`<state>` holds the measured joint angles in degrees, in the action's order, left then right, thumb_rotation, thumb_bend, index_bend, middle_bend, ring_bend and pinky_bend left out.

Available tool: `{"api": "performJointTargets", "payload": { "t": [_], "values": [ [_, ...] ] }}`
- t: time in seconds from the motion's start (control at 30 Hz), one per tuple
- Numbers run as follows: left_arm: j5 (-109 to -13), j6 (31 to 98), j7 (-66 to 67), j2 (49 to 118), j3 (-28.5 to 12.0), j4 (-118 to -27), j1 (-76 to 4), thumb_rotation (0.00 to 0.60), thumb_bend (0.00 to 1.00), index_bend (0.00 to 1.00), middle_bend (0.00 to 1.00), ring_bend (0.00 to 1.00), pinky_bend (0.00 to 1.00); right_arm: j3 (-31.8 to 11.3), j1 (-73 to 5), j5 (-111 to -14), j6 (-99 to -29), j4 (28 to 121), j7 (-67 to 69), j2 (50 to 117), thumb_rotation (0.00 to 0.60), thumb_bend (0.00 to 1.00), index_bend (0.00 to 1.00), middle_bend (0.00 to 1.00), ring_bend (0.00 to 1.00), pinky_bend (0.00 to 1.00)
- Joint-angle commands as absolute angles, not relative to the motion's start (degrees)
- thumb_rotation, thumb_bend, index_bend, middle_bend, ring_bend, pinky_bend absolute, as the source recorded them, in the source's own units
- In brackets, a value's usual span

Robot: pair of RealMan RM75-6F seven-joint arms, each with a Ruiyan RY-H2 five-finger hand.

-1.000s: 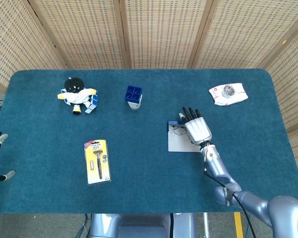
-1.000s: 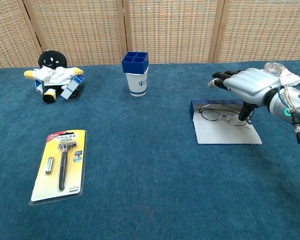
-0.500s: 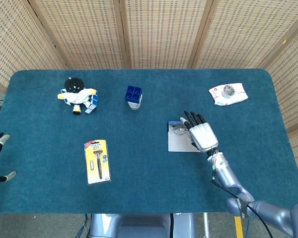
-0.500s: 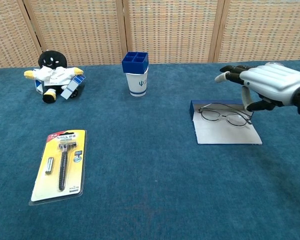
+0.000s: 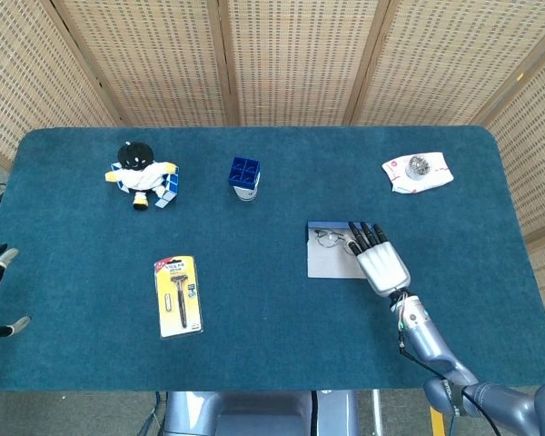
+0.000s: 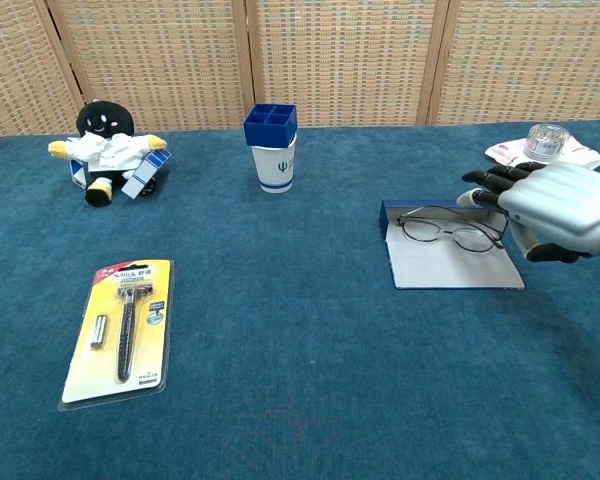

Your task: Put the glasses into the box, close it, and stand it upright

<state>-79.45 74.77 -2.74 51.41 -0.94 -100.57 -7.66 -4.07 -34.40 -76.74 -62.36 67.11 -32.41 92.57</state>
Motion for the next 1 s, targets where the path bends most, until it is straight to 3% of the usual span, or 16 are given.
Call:
{"api": "performJointTargets", "payload": {
  "t": [0.03, 0.83, 1.0],
  "values": [
    [-79.44, 74.76, -2.91, 51.37, -0.95, -100.51, -7.65, 0.6, 0.0, 0.0, 0.0, 0.0, 0.0, -4.41, -34.63, -76.31, -62.09, 65.49, -33.87, 93.78, 0.6, 1.0, 0.13, 0.0, 0.0, 0.13],
    [-78.24, 73.92, -2.21, 51.61, -1.3, -100.49, -8.06, 0.6, 0.0, 0.0, 0.0, 0.0, 0.0, -4.32, -35.04, -76.63, -60.41, 58.94, -36.36, 97.81, 0.6, 1.0, 0.13, 0.0, 0.0, 0.13],
    [-78.36, 74.07, -2.6, 51.51, -1.31, -100.44, -7.98, 0.6, 0.0, 0.0, 0.0, 0.0, 0.0, -4.79, -34.76, -78.14, -62.9, 60.28, -35.07, 96.8, 0.6, 1.0, 0.13, 0.0, 0.0, 0.13]
  ]
}}
